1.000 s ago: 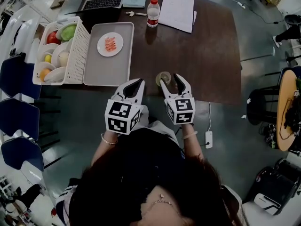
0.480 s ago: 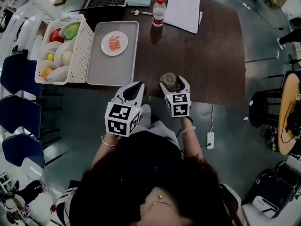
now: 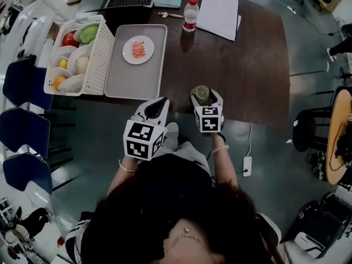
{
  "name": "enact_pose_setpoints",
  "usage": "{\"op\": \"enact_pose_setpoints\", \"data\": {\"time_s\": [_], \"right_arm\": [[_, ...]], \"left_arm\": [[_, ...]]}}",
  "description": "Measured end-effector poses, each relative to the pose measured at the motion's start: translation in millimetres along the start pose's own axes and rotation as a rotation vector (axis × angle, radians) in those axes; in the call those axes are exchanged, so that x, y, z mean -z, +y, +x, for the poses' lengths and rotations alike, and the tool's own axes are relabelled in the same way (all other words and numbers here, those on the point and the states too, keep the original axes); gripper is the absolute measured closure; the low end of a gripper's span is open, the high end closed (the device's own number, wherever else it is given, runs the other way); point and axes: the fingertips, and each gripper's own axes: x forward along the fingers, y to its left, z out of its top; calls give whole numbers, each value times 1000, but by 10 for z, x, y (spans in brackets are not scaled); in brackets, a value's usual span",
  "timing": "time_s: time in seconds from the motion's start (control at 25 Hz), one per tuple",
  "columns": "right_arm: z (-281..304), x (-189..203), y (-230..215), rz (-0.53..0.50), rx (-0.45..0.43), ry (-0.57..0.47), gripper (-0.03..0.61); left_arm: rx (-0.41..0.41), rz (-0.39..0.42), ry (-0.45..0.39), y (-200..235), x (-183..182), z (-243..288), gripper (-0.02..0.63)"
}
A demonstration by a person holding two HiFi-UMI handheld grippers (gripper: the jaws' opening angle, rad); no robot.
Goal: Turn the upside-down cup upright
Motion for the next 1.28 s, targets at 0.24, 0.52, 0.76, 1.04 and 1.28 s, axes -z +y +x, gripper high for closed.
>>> {"op": "enact_pose_setpoints", "data": {"time_s": [0.24, 0.52, 0.76, 1.04, 1.28], "right_arm": [[15, -7, -9, -9, -2, 9, 268], [-90, -57, 8, 39, -13, -20, 270], [-316, -241, 9, 121, -51, -82, 270], [-618, -445, 14, 234, -110, -167, 270], [-916, -626, 6, 307, -165, -251, 270]], "left_arm": [[-12, -6, -4, 46, 11, -44, 612], [10, 4, -18, 3, -12, -59, 612], [11, -1, -29, -7, -45, -67, 612], [22, -3, -59, -23, -130, -50, 612], [34, -10, -83, -51, -186, -54, 612]]}}
